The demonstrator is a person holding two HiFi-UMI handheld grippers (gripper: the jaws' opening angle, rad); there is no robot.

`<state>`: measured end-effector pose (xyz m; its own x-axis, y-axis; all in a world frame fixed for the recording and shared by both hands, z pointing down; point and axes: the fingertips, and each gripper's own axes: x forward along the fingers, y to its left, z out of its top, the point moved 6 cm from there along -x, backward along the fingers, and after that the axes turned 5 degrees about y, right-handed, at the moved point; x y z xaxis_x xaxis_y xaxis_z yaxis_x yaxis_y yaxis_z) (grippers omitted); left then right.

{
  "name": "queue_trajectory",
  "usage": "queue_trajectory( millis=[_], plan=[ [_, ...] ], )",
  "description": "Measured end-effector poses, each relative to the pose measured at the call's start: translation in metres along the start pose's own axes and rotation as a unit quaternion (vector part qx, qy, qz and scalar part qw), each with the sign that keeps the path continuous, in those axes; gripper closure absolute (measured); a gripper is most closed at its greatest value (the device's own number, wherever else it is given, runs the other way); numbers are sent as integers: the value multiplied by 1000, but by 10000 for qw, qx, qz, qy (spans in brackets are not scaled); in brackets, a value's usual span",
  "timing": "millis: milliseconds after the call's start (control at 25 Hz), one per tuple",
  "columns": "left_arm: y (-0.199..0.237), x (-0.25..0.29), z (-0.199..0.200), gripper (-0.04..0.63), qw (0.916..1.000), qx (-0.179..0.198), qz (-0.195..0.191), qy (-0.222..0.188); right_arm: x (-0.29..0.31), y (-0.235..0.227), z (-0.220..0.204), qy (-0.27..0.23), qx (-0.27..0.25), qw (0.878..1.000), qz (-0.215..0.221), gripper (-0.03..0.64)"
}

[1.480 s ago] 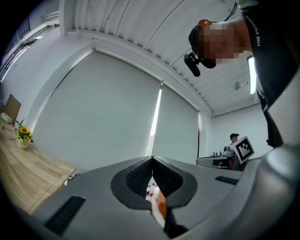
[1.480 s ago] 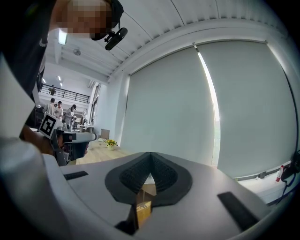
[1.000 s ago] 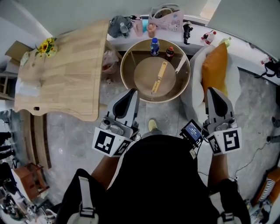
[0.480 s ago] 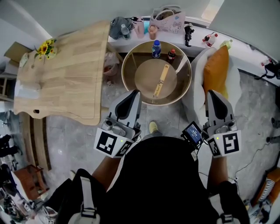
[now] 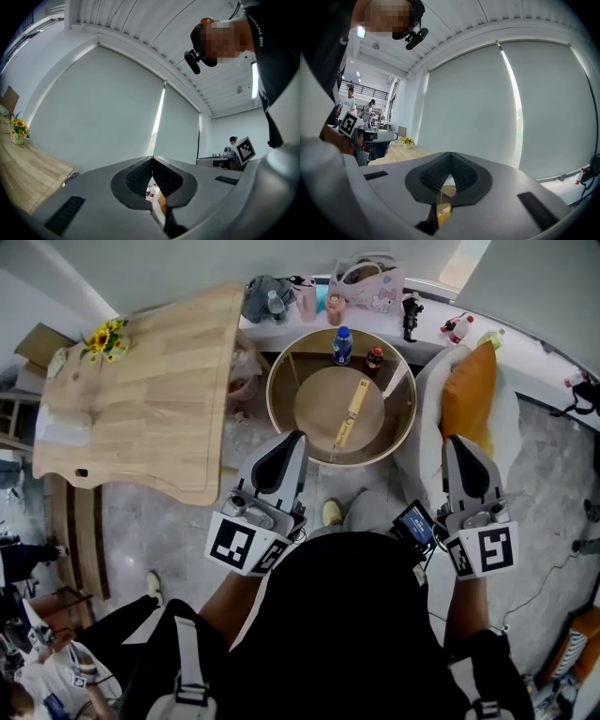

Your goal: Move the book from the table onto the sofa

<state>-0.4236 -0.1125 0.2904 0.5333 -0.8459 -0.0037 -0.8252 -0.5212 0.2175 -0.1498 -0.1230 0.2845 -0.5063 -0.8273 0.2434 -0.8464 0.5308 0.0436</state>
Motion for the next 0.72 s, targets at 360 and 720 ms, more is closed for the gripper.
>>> queue_trajectory(
  millis=[360,720],
  plan=[
    [-4,18,-1,583,9999,54,13,88,11,-13,2,-33,23,9999,136,607],
    [2,66,-4,581,9992,37,130,365,45,-55,2,85,197,9994,279,607]
  ],
)
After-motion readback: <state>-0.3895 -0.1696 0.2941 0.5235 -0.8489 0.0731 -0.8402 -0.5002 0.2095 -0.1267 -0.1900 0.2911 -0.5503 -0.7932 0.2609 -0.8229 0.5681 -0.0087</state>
